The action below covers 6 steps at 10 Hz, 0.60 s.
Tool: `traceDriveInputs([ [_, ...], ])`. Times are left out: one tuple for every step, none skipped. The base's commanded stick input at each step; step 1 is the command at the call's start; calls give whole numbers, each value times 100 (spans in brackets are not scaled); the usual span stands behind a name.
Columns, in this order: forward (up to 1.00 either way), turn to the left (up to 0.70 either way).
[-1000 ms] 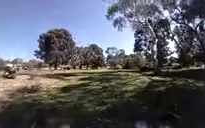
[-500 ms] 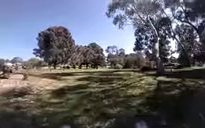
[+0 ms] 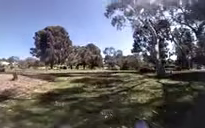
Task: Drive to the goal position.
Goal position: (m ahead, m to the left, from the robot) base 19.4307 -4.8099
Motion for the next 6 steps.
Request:
traceDriveInputs([
  [100,0],
  [100,0],
  [100,0],
  [100,0],
  [100,0],
  [100,0],
])
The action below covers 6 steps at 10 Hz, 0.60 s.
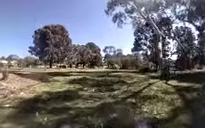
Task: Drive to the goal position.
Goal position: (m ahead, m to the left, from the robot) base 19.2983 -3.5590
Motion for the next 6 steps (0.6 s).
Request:
traceDriveInputs([
  [100,0],
  [100,0],
  [100,0],
  [100,0],
  [100,0],
  [100,0],
])
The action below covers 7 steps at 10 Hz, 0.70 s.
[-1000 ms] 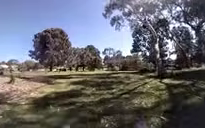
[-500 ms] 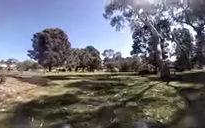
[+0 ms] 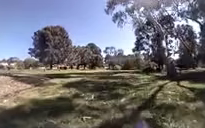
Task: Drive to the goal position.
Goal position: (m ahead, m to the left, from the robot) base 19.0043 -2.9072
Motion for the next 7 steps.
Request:
traceDriveInputs([
  [100,0],
  [100,0],
  [100,0],
  [100,-27],
  [100,-26],
  [100,-12],
  [100,0],
])
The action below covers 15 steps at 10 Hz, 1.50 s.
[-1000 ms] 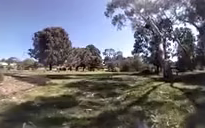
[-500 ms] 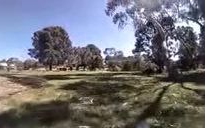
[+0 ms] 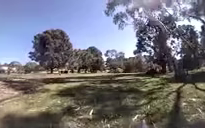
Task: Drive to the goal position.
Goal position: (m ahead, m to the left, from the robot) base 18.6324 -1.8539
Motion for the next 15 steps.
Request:
traceDriveInputs([
  [100,0],
  [100,0],
  [100,0],
  [100,-9],
  [100,-24],
  [100,-27],
  [100,-27],
  [100,-27],
  [100,-27],
  [100,-27],
  [100,-27],
  [100,-27],
  [100,0],
  [100,0],
  [100,0],
])
